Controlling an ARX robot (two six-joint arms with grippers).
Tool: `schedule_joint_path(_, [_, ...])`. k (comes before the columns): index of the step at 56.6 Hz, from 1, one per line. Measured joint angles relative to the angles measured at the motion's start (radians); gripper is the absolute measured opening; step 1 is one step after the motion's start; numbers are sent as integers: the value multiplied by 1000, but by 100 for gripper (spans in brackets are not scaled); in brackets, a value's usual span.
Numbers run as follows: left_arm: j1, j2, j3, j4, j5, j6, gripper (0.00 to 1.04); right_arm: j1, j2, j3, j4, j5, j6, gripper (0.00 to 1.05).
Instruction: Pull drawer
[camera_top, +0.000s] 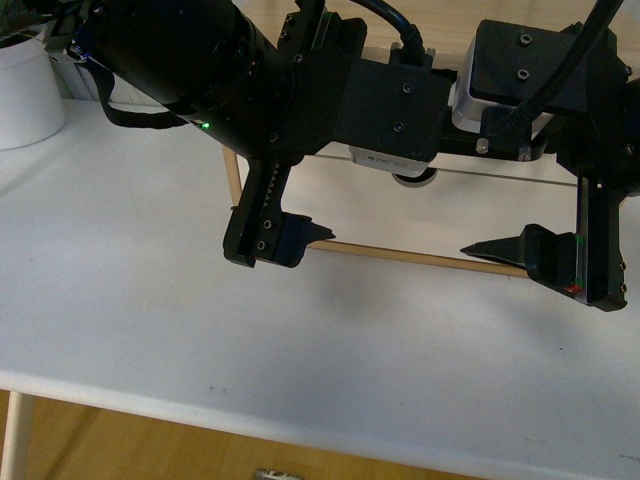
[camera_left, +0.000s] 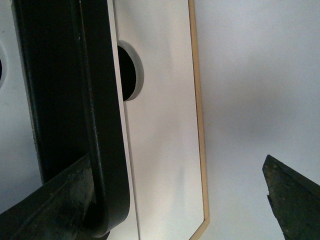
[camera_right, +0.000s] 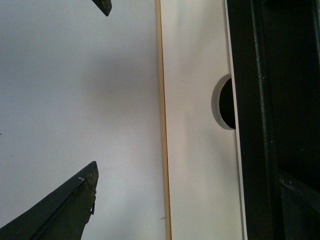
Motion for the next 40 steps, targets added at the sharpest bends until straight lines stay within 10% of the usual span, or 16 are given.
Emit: schedule_joint_path(40, [-11,-49,-34,-59,-15,45,99,3,-21,29,-167,-33,-50,96])
